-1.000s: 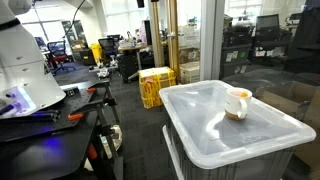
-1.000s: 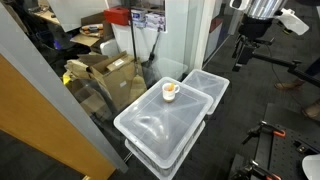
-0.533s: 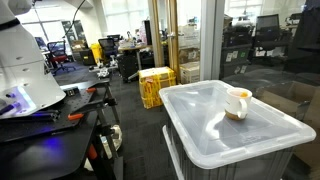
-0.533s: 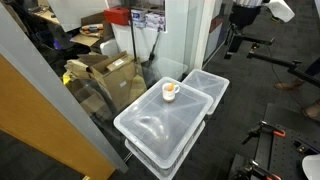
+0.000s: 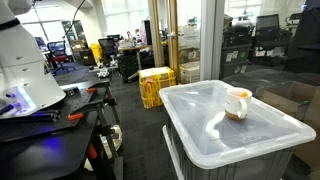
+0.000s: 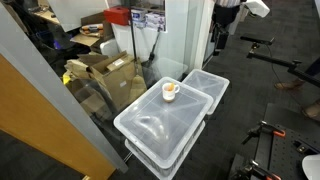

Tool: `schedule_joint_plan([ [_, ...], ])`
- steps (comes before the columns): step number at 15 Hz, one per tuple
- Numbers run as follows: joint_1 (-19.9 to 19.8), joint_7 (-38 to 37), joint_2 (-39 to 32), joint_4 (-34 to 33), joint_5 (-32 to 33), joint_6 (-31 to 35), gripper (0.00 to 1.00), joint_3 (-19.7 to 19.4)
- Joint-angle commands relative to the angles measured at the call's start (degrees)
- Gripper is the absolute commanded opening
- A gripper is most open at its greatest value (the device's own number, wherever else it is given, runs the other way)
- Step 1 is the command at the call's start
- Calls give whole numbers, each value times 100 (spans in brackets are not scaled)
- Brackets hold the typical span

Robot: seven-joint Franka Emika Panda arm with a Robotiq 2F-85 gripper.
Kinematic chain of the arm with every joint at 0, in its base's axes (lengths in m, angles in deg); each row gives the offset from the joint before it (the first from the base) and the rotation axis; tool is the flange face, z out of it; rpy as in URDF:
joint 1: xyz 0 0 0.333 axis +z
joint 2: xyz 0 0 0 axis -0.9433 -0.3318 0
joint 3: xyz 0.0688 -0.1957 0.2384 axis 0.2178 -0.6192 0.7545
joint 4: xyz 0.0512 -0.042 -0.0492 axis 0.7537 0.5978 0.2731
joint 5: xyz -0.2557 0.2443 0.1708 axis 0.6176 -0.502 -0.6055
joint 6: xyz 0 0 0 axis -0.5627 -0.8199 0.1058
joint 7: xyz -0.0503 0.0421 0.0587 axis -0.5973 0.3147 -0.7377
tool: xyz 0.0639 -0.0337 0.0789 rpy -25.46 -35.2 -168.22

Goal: Remove the orange marker from the white mug

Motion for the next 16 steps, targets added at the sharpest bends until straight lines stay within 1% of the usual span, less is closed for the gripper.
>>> schedule_joint_plan([
  [1, -154, 278, -566, -579, 56, -263, 100, 171],
  [7, -303, 505, -1222, -991, 134, -152, 100, 292],
  [10, -380, 554, -1605, -1189, 304, -86, 100, 359],
  [16, -516, 939, -2362, -1589, 411, -32, 100, 527],
])
